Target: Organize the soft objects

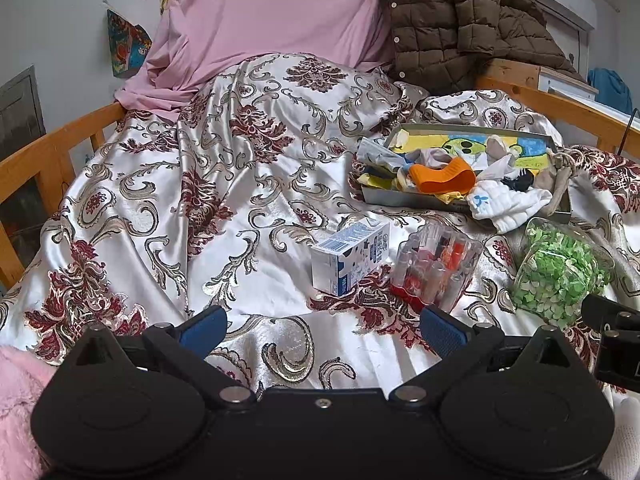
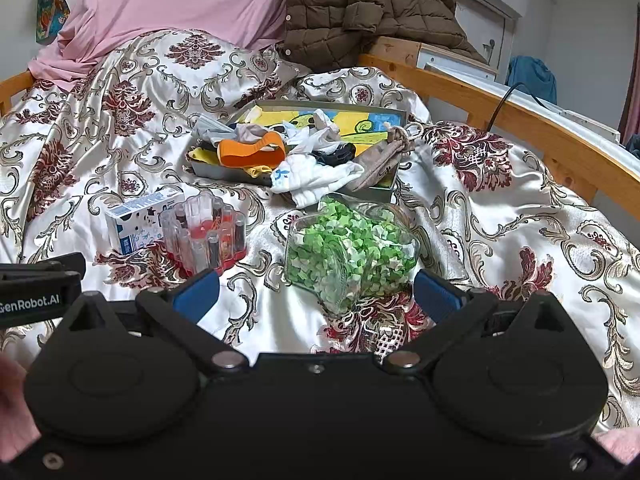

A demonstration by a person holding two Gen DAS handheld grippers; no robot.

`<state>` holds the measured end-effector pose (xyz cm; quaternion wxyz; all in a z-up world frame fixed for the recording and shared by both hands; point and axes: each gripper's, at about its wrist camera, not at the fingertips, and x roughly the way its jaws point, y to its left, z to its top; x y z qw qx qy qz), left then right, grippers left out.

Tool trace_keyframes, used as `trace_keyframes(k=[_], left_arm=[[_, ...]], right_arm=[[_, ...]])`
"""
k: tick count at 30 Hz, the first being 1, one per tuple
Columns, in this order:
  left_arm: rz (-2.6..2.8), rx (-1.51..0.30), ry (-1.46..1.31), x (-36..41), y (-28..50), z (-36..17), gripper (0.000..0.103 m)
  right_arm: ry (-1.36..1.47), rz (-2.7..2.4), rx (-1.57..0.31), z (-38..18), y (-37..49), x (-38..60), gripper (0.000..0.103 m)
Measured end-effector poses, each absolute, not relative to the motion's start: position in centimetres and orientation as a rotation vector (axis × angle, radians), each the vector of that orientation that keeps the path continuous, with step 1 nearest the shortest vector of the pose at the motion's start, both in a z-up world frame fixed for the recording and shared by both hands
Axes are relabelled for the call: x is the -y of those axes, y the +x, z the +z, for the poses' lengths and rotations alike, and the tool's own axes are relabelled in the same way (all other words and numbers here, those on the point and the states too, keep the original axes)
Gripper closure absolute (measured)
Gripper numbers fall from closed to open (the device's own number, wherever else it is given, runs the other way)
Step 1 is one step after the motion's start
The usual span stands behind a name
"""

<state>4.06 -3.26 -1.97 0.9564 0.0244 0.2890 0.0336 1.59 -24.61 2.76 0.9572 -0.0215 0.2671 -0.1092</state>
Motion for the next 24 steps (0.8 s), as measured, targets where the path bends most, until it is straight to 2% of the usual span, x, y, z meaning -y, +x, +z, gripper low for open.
trace_keyframes(k=[24], left_arm=[[0.038, -0.582, 0.062, 3.57, 3.63, -1.81, 0.001]], right_arm=[[-0.045, -0.221, -0.545, 2.84, 1.66, 24.57, 0.001]])
